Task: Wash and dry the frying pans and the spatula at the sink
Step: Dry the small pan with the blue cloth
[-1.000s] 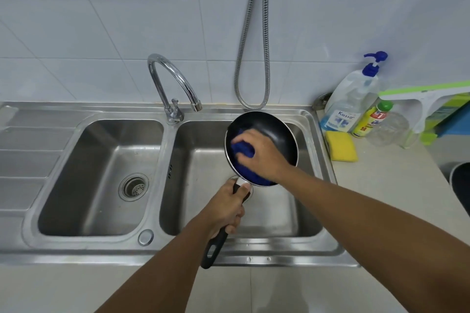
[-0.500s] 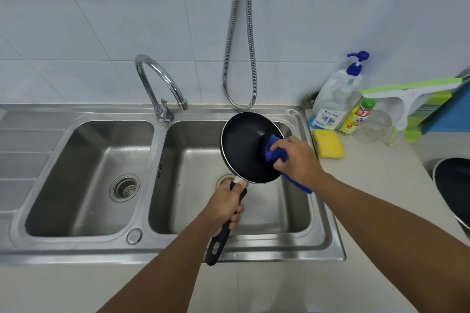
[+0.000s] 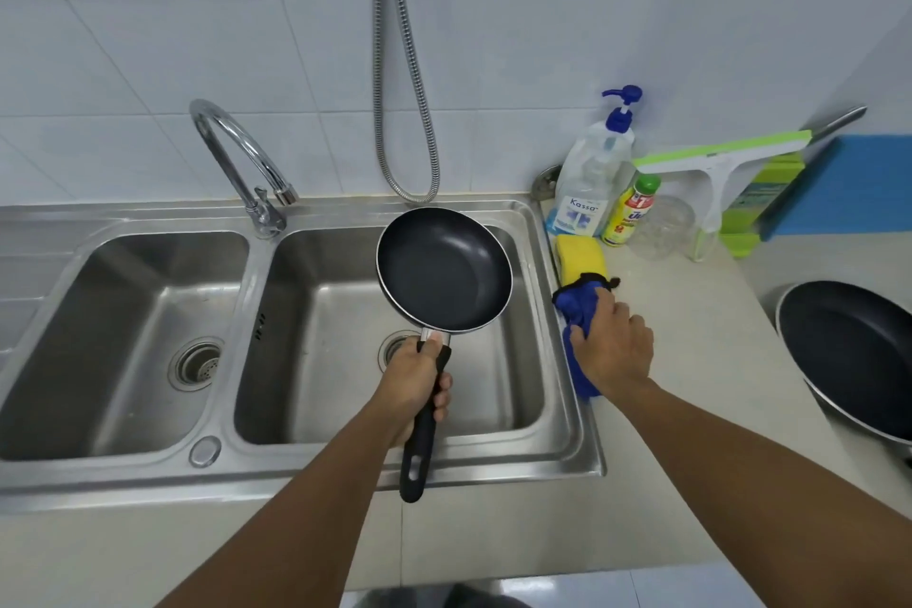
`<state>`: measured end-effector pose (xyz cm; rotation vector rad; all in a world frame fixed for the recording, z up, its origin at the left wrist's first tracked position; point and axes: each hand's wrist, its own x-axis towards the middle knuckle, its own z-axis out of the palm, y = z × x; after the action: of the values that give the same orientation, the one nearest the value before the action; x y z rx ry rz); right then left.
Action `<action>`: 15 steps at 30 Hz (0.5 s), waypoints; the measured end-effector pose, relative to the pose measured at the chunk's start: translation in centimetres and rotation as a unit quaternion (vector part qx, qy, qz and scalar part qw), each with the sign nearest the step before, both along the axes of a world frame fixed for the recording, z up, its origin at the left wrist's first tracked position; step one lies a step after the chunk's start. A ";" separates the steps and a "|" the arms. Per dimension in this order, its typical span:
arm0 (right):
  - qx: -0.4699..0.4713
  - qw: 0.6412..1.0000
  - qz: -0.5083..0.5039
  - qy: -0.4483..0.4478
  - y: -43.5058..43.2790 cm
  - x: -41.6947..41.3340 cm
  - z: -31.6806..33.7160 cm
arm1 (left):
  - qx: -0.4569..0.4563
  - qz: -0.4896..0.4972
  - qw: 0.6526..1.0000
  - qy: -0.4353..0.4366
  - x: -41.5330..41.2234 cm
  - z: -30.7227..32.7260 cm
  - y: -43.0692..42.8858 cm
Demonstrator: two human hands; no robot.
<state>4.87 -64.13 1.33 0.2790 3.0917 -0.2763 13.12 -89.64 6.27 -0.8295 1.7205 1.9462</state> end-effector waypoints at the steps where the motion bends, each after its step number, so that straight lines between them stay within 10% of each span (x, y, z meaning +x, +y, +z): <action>1: -0.008 1.000 -0.010 -0.014 0.4 0.1 -0.2 | 0.002 -0.001 1.000 -0.001 0.1 0.0 0.2; 11: 0.052 0.989 0.053 -0.129 3.0 1.5 0.0 | 0.031 -0.010 0.999 0.010 0.9 0.6 3.5; 15: 0.033 0.998 0.061 -0.009 3.0 2.4 0.6 | 0.015 -0.013 0.999 0.026 0.0 0.5 4.8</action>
<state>7.31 -61.16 1.93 0.0931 3.0870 -0.1684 13.16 -84.83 6.79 -0.7486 1.7188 1.9873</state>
